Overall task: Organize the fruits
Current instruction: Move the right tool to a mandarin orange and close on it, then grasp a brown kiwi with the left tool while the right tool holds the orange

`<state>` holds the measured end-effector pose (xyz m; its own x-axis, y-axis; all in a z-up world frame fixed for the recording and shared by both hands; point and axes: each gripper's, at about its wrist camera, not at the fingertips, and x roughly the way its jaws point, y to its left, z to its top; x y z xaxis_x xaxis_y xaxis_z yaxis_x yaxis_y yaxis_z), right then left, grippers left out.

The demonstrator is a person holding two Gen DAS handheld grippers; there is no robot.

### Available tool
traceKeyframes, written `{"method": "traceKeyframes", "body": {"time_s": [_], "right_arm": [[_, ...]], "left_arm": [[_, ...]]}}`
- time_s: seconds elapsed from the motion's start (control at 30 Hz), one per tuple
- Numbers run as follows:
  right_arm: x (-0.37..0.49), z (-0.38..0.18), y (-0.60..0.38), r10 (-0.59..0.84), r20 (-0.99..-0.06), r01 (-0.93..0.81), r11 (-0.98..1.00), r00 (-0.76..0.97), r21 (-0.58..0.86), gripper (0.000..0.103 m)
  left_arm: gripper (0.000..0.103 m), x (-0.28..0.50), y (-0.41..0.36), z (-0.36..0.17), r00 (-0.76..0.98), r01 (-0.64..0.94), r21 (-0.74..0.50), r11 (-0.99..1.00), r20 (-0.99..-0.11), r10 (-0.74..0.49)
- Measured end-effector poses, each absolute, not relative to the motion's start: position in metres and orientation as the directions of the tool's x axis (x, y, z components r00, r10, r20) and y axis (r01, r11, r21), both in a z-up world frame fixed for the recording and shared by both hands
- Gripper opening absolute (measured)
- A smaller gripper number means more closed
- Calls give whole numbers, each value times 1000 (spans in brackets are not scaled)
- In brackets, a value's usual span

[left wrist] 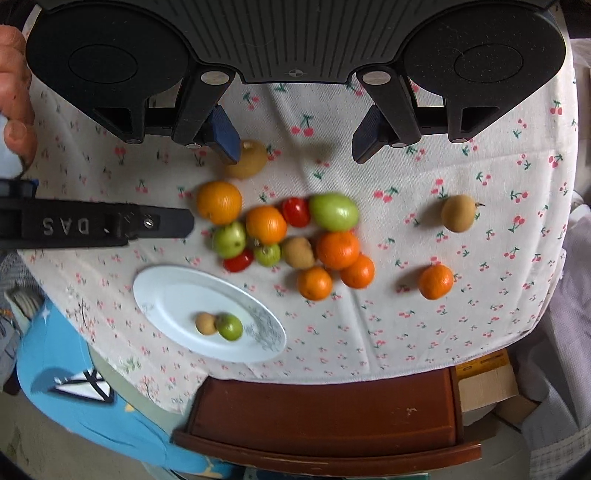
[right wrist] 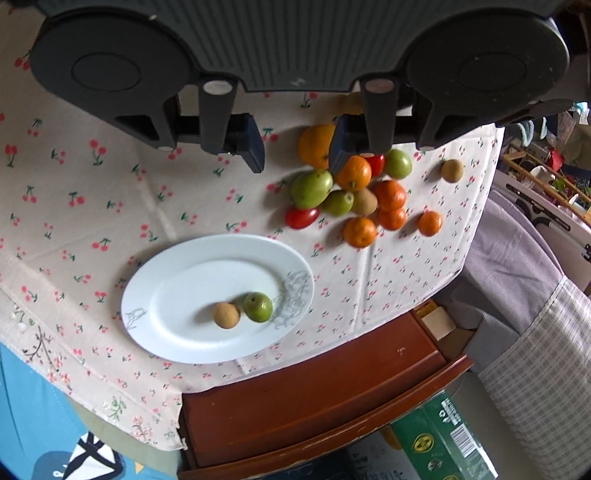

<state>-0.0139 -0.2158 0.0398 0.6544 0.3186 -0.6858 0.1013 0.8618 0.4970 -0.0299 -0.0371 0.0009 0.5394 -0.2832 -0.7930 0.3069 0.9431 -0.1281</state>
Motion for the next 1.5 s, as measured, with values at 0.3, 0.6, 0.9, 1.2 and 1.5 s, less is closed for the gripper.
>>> {"method": "traceKeyframes", "body": {"time_s": [0.3, 0.6, 0.9, 1.2, 1.5], "right_arm": [[-10, 35, -202, 353, -692, 66, 863, 629, 501, 47], [-1, 28, -187, 362, -708, 33, 878, 606, 477, 48], [0, 21, -188, 357, -715, 35, 882, 602, 470, 32], [-3, 27, -203, 343, -703, 81, 865, 622, 494, 32], [-4, 25, -206, 339, -712, 100, 862, 615, 497, 32]], "left_arm": [[66, -38, -42, -3, 535, 339, -129, 932, -789, -303], [66, -39, -48, -6, 556, 364, -101, 926, -774, -303], [63, -40, -57, -10, 574, 401, -84, 912, -753, -321], [44, -40, -66, -14, 594, 432, -51, 901, -735, -326], [30, -42, -69, -15, 591, 462, -52, 885, -726, -351]]}}
